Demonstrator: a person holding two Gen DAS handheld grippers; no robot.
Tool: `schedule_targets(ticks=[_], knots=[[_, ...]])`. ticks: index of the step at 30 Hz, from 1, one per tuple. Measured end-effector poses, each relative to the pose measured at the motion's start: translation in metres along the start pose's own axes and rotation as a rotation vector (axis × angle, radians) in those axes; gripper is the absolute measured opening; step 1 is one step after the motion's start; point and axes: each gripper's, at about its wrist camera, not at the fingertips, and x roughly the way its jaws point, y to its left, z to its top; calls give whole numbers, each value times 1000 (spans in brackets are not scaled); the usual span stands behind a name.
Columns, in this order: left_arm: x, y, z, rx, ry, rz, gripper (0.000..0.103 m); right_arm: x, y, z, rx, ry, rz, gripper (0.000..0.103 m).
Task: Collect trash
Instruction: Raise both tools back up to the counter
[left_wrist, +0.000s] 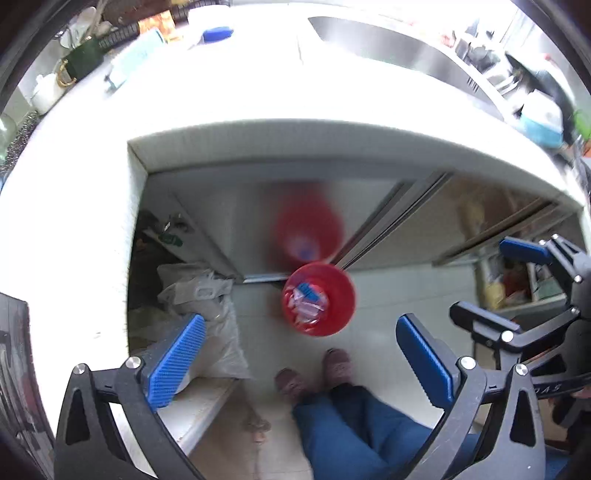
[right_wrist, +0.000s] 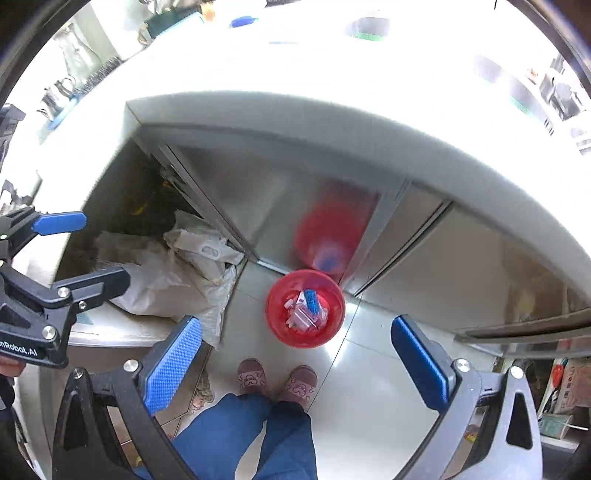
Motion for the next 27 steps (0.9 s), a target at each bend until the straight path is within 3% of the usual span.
schedule_targets(ticks=[14,21,27], knots=[[-101,-6,35,-36,-140,77,103,-86,9,36,-19,-148,57,102],[-118,32,71,-62,-166,76,103,-94,21,79,-61,-183,64,102],[-110,78,126,-81,-169,63,103,-83,33,135,-77,-178,45,102]])
